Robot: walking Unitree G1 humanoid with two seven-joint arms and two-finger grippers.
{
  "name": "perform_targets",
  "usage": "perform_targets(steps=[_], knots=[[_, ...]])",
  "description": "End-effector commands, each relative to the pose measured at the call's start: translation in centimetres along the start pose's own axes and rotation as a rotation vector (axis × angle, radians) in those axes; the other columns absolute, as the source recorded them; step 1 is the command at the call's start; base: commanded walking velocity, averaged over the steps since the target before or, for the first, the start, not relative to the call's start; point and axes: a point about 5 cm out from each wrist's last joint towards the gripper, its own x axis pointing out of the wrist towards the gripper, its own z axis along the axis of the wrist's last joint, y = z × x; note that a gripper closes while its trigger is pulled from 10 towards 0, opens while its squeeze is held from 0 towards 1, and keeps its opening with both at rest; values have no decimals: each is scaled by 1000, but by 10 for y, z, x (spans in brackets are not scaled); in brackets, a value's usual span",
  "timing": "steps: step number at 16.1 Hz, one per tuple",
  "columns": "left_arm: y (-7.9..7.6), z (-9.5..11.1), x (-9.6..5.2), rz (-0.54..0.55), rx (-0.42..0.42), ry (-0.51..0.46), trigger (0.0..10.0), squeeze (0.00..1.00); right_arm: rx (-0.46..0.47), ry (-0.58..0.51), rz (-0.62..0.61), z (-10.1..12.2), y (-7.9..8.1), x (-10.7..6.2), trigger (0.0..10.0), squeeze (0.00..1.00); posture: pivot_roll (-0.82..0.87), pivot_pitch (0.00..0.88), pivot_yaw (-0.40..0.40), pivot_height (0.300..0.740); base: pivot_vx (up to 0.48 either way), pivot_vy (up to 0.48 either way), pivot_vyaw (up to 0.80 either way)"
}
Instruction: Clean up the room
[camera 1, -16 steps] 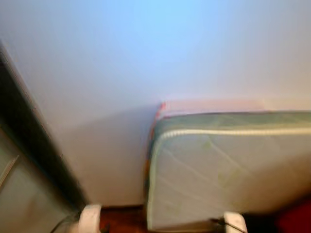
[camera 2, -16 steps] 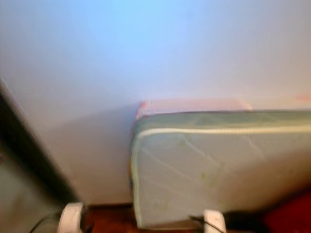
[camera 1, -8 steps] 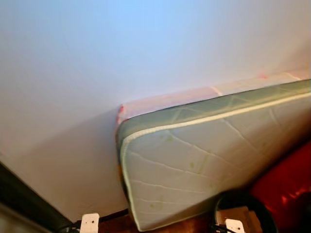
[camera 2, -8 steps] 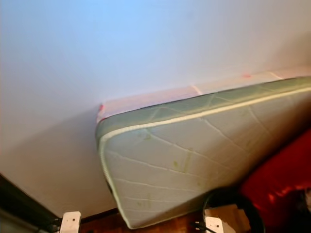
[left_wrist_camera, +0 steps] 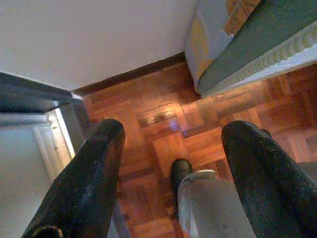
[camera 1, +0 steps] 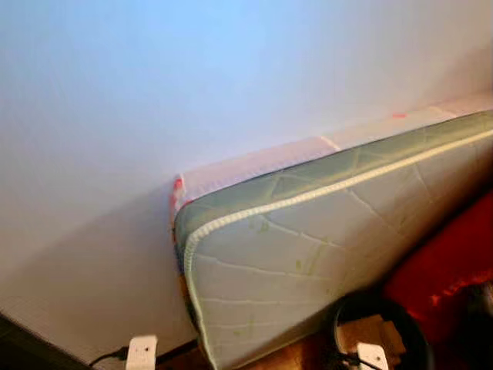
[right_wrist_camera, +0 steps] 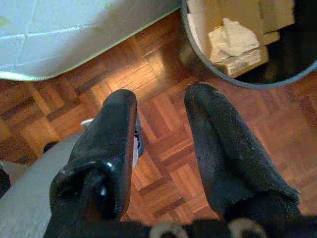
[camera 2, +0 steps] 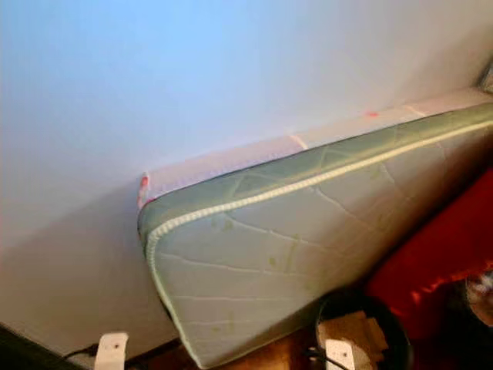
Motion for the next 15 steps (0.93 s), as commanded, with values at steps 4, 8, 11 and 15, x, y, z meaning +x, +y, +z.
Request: perform_targets(steps=[4,8,11,15], knots=[[2,-38,-13,-26,94,61,10000,0,-59,-31,136,9,-1,-1,10000,0,125,0,-148,740,0,0,0],[2,-38,-13,-25,97,58,10000,0,-55,-36,138,9,0,-1,10000,0,125,0,-149,740,0,0,0],[3,-37,-13,-19,113,50,10000,0,-63,-26,136,8,0,-1,10000,0,124,0,-148,740,0,0,0],[3,-36,-12,-18,135,51,10000,0,-52,-16,136,7,0,0,10000,0,124,0,-148,740,0,-226,-191]])
